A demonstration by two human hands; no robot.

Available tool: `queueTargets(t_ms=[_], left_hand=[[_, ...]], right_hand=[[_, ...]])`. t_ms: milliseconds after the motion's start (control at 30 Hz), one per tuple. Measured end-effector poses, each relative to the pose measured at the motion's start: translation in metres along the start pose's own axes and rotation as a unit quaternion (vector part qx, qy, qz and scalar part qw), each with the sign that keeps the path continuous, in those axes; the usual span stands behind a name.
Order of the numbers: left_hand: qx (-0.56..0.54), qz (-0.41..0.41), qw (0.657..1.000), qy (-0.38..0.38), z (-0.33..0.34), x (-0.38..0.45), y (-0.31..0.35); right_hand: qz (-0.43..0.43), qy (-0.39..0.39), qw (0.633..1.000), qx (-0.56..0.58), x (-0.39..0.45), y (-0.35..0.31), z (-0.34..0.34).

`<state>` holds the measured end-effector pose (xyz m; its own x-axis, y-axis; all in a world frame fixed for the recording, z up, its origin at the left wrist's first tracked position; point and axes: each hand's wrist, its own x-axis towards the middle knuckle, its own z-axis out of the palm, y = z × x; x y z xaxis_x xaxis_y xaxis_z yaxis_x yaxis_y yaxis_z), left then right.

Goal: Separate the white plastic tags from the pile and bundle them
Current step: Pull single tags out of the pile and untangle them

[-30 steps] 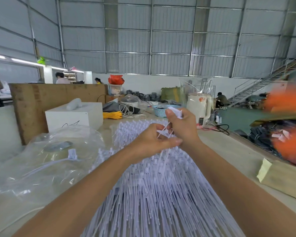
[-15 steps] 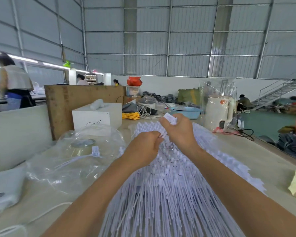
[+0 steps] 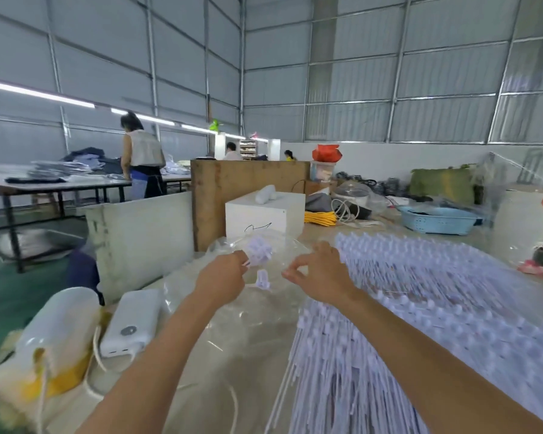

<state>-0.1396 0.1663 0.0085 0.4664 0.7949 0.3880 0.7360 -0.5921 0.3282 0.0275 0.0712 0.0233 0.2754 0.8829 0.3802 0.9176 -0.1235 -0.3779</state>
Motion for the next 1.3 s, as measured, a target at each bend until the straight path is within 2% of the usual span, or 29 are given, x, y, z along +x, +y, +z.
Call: queueTargets(t_ms=[133, 233, 300, 400, 467, 533, 567, 633, 700, 767, 800, 867, 933, 1033, 1133, 1233, 1300], left_hand=[[0.067, 0.023, 0.994, -0.088, 0.026, 0.023, -0.013], [0.051, 0.045, 0.991, -0.113, 0.041, 0.036, -0.010], [0.068, 0.063, 0.986, -0.140, 0.051, 0.042, -0.006], [0.164, 0.047, 0.972, -0.161, 0.067, 0.048, -0.006], [0.257, 0.022, 0.950, -0.178, 0.068, 0.049, -0.001], [0.302, 0.001, 0.934, -0.193, 0.057, 0.045, 0.015], [0.313, 0.006, 0.933, -0.177, 0.048, 0.042, 0.026], [0.279, 0.039, 0.954, -0.105, 0.027, 0.033, 0.053], [0.112, 0.074, 0.987, -0.086, 0.013, 0.016, 0.077], [-0.060, 0.078, 0.975, -0.200, 0.007, -0.013, 0.100], [-0.080, 0.078, 0.962, -0.249, 0.005, -0.027, 0.108], [-0.011, 0.094, 0.959, -0.266, 0.009, -0.043, 0.120], [0.051, 0.099, 0.969, -0.222, 0.015, -0.050, 0.127], [0.090, 0.082, 0.975, -0.184, 0.023, -0.052, 0.142], [0.156, 0.039, 0.977, -0.140, 0.035, -0.048, 0.154], [0.179, 0.039, 0.968, -0.174, 0.042, -0.038, 0.155], [0.165, 0.046, 0.972, -0.161, 0.040, -0.036, 0.153]], right_hand=[[0.101, -0.137, 0.968, -0.185, 0.009, 0.003, 0.022], [0.146, -0.175, 0.952, -0.204, 0.016, 0.004, 0.029], [0.147, -0.153, 0.961, -0.178, 0.018, 0.004, 0.029], [0.124, -0.093, 0.979, -0.131, 0.021, 0.006, 0.028], [0.106, -0.101, 0.986, -0.083, 0.021, 0.008, 0.023], [0.089, -0.105, 0.990, -0.035, 0.016, 0.011, 0.009], [0.084, -0.095, 0.992, -0.018, 0.012, 0.015, -0.002], [0.086, -0.068, 0.994, 0.006, 0.003, 0.029, -0.030], [0.117, -0.037, 0.992, 0.035, -0.010, 0.052, -0.062], [0.161, -0.012, 0.987, 0.025, -0.031, 0.080, -0.095], [0.185, -0.007, 0.983, -0.010, -0.043, 0.096, -0.110], [0.252, -0.025, 0.961, -0.109, -0.078, 0.133, -0.139], [0.334, -0.069, 0.923, -0.181, -0.120, 0.165, -0.161], [0.412, -0.086, 0.894, -0.151, -0.179, 0.188, -0.175], [0.416, -0.019, 0.908, -0.047, -0.207, 0.196, -0.173], [0.411, 0.085, 0.908, 0.003, -0.213, 0.198, -0.169], [0.412, 0.115, 0.903, 0.023, -0.211, 0.197, -0.177]])
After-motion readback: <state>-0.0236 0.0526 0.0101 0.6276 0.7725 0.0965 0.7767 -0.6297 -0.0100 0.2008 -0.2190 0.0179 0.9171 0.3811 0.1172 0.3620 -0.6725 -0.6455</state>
